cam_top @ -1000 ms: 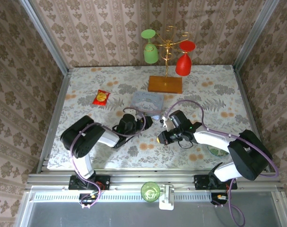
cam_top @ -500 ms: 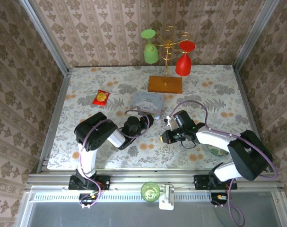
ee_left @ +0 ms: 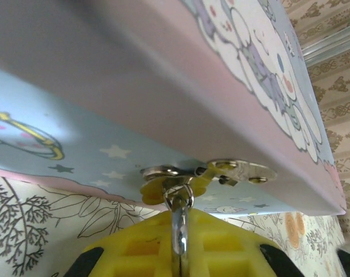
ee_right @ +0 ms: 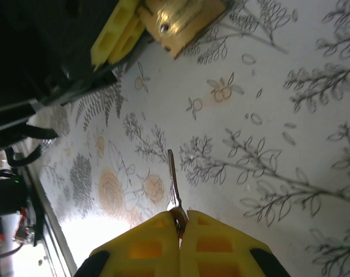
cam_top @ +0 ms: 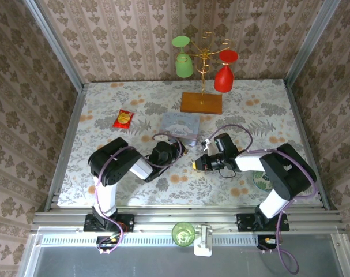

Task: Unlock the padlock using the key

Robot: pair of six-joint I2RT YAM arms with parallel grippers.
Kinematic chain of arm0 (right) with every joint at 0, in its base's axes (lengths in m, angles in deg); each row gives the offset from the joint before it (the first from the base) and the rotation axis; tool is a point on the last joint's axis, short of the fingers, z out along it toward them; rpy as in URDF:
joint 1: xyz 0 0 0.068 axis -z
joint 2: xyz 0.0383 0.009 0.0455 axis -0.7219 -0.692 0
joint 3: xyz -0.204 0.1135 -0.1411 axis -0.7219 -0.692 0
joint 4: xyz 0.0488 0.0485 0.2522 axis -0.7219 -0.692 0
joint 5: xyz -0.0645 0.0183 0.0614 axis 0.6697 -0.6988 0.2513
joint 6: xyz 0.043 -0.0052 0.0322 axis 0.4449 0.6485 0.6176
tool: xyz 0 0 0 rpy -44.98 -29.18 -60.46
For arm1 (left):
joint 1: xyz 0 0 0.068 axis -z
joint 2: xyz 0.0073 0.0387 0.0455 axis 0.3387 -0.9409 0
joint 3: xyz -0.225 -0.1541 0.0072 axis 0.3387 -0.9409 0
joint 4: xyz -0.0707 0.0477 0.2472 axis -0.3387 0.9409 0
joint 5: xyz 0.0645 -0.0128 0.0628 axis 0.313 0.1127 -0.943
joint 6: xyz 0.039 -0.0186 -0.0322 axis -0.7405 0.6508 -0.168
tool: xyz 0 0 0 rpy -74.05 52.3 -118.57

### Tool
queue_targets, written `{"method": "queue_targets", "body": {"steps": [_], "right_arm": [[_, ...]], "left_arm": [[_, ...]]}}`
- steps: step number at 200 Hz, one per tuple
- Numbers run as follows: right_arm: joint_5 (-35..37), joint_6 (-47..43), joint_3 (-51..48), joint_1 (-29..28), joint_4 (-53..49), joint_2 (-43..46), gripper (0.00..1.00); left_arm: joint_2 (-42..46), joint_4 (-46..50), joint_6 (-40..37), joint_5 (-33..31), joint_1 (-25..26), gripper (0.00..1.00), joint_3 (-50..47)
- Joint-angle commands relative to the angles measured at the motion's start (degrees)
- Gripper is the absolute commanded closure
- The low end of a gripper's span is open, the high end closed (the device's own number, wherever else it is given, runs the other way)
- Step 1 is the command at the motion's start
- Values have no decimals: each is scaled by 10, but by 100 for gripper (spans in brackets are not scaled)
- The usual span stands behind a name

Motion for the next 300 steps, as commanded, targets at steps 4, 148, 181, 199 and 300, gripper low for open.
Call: {"method": "queue_targets", "body": {"steps": [4,148,181,199,300], "right_arm": [[-89,26,-5,14,77,-27,100],[-209,90,26,32,204,-150,100],[-204,101,27,39,225,-170,100],[-200,110,29,47,225,-178,100],[-183,38,42,28,68,-150,100]], "left_arm": [[0,42,17,46,-4,95,-13],[36,-48,96,96,-13,99,-48],[36,-79,114,97,-13,100,-62],[35,-91,118,100,-12,100,-70],[30,-125,144,107,-14,100,-68]]}}
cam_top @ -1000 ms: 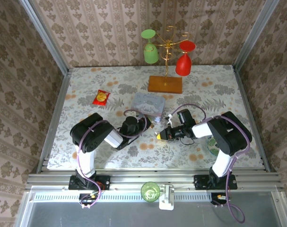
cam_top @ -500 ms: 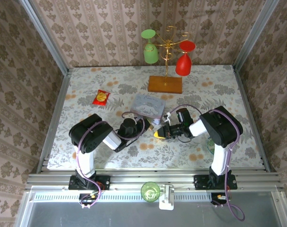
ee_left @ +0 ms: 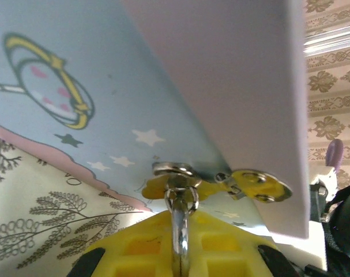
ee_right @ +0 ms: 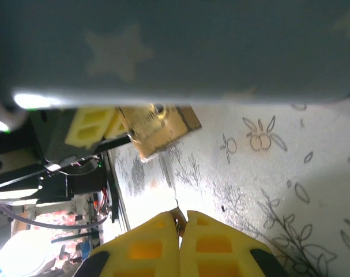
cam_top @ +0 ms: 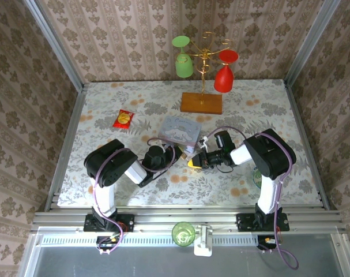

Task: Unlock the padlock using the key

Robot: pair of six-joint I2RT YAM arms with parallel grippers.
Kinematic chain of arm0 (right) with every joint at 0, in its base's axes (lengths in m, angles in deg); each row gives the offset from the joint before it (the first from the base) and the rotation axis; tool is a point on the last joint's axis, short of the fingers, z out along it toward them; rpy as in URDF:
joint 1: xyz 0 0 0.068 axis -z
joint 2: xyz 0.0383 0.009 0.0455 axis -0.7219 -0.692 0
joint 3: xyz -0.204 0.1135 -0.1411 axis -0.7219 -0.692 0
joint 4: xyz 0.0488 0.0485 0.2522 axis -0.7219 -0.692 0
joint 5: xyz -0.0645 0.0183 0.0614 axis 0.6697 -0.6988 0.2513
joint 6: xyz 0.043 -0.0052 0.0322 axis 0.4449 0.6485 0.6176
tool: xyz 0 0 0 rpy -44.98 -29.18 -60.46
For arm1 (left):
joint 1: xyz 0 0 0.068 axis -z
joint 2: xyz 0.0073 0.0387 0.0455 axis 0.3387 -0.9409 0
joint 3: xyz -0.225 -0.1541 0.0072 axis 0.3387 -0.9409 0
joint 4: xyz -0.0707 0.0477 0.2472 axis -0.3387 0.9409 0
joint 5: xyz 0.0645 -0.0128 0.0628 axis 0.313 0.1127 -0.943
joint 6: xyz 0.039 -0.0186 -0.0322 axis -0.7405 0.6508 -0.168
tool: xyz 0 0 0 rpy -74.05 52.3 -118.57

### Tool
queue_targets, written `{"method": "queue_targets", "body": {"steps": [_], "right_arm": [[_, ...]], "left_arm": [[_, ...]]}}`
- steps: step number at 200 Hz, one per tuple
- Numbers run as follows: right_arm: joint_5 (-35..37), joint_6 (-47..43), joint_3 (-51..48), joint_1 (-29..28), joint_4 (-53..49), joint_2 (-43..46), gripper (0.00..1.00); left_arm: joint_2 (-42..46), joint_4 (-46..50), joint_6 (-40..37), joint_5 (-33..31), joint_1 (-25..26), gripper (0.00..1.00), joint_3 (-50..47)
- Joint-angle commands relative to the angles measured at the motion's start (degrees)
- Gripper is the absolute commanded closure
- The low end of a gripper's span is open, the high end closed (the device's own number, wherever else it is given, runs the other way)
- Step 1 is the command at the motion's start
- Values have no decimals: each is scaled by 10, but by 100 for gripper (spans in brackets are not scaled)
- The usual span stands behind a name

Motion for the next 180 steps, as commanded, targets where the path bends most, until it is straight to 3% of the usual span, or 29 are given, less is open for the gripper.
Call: {"method": "queue_targets", "body": {"steps": [1,79,121,157,180], "right_arm": [[16,-26,-1,-6,-60,2,100],[-15,110,-4,-9,134,-36,100],[-20,105,-20,9,134,-34,100],[-9,79,10,6,66,-41,100],[-8,98,9,12,88,-42,100]], "left_arm": [[7,-46,14,19,0,100,5],[14,-52,18,15,14,100,-14],[23,-53,13,21,5,100,-19],[22,-54,19,30,11,100,-6],[20,-57,29,40,12,100,-4]]}}
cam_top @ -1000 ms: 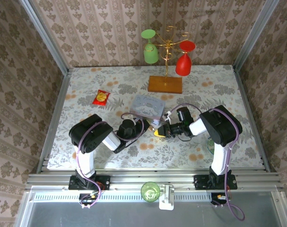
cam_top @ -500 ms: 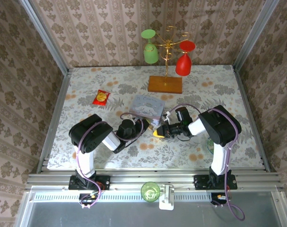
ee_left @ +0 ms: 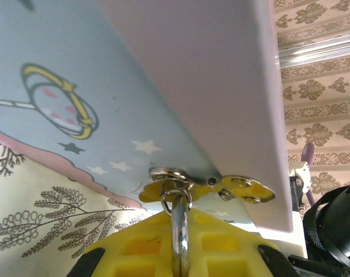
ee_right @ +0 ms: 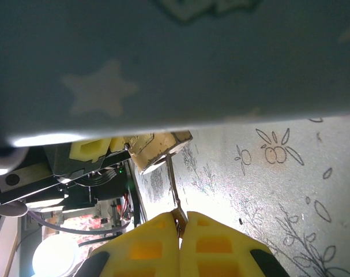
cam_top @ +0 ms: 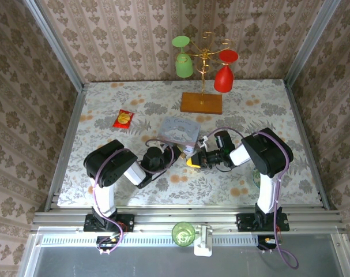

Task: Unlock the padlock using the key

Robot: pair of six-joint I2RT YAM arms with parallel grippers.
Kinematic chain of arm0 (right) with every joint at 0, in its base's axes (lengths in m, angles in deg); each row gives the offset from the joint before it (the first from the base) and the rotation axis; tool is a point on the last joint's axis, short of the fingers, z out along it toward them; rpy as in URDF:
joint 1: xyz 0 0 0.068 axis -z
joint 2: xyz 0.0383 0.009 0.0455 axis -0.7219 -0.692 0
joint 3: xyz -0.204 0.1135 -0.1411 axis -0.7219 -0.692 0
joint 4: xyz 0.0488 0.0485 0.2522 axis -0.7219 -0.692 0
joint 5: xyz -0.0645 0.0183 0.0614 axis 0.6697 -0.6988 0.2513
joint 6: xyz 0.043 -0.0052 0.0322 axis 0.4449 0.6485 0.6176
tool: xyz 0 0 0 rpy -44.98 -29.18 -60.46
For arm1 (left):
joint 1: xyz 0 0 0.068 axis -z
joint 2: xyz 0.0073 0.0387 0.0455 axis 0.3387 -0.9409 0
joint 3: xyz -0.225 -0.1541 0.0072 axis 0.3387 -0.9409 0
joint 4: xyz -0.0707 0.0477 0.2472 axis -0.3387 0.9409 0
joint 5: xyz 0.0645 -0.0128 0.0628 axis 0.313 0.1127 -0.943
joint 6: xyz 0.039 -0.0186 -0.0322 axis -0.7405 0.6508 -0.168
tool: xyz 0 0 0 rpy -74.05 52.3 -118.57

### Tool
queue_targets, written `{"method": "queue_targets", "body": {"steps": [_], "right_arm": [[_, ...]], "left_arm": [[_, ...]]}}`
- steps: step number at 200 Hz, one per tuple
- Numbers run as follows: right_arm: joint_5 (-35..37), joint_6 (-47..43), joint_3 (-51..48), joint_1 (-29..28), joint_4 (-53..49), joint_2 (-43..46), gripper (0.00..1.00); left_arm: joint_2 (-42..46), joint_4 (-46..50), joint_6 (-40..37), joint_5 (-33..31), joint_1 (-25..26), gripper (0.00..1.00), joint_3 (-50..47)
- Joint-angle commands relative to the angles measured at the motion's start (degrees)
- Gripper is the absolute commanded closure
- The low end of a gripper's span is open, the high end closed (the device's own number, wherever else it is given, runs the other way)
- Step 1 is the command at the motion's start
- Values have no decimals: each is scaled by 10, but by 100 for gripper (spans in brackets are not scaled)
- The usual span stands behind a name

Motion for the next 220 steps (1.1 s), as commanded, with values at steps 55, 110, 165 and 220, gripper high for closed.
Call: {"method": "queue_targets", "body": {"steps": [55,110,165,220], "right_arm": [[50,26,7,33,2,-23,100],[61,27,10,51,-27,-19,100],[92,44,-7,23,-20,-3,100],[185,131,-83,10,107,-2,100]], "left_arm": [[28,-30,15,52,24,100,-6],[9,-29,8,48,39,100,-2],[-16,-37,0,-3,69,100,21],[8,-37,1,-48,82,100,19]]}}
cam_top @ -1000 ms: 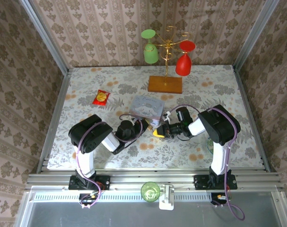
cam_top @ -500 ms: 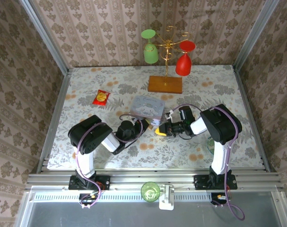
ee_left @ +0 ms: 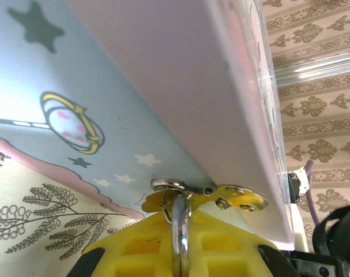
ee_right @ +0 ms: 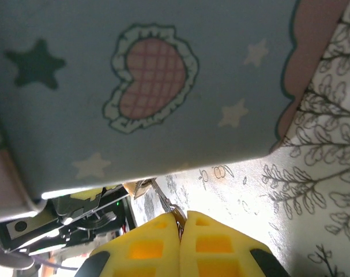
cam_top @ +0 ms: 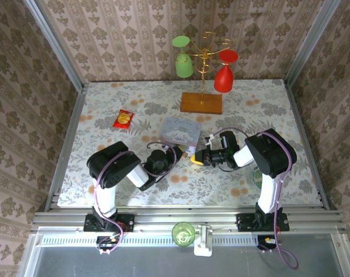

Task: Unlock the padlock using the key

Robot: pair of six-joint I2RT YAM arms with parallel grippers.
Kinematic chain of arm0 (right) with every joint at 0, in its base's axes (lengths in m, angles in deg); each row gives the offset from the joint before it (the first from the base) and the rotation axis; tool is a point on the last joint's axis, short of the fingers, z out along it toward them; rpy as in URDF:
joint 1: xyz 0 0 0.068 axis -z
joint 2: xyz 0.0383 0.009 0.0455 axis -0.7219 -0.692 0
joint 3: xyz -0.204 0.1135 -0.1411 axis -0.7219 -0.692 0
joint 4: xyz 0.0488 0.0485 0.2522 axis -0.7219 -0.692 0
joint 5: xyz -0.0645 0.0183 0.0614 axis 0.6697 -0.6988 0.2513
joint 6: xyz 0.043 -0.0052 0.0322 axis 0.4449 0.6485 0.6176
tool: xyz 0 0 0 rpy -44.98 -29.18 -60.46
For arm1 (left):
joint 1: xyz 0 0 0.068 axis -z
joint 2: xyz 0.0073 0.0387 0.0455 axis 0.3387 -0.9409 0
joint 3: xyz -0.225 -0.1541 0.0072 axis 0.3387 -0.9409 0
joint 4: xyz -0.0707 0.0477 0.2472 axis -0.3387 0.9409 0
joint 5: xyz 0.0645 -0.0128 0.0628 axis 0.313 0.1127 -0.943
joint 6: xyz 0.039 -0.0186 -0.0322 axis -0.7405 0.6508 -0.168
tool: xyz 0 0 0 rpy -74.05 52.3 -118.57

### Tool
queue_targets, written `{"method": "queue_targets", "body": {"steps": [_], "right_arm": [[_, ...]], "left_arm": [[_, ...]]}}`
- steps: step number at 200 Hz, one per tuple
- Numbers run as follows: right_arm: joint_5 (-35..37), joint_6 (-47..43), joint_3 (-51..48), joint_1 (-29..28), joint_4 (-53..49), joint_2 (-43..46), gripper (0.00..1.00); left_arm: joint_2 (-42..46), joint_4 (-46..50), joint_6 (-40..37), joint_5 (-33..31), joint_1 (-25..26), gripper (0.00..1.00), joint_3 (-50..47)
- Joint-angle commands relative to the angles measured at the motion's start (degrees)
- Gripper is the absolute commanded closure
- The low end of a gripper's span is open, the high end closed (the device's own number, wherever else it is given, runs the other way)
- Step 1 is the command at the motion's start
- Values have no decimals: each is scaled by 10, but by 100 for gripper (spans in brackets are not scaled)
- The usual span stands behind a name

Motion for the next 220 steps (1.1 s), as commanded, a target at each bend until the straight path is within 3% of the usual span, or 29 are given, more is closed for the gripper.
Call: {"method": "queue_targets", "body": {"steps": [1,56,81,102,145,184,220], "right_arm": [[120,71,-43,-13,42,-17,100],[168,185,-69,-49,176,-49,100],[173,197,-64,-71,195,-66,100],[178,178,-69,-75,180,-57,100],[206,103,-61,-90,47,-8,100],[195,108,-52,-68,91,-20,100],[201,92,-30,-122,48,-5,100]], "left_arm": [[16,-26,-6,42,39,100,16],[17,-26,2,38,47,100,24],[12,-27,8,42,47,100,30],[17,-26,7,42,46,100,33],[23,-26,20,50,42,100,41],[28,-26,33,60,44,100,40],[31,-27,37,51,47,100,42]]}}
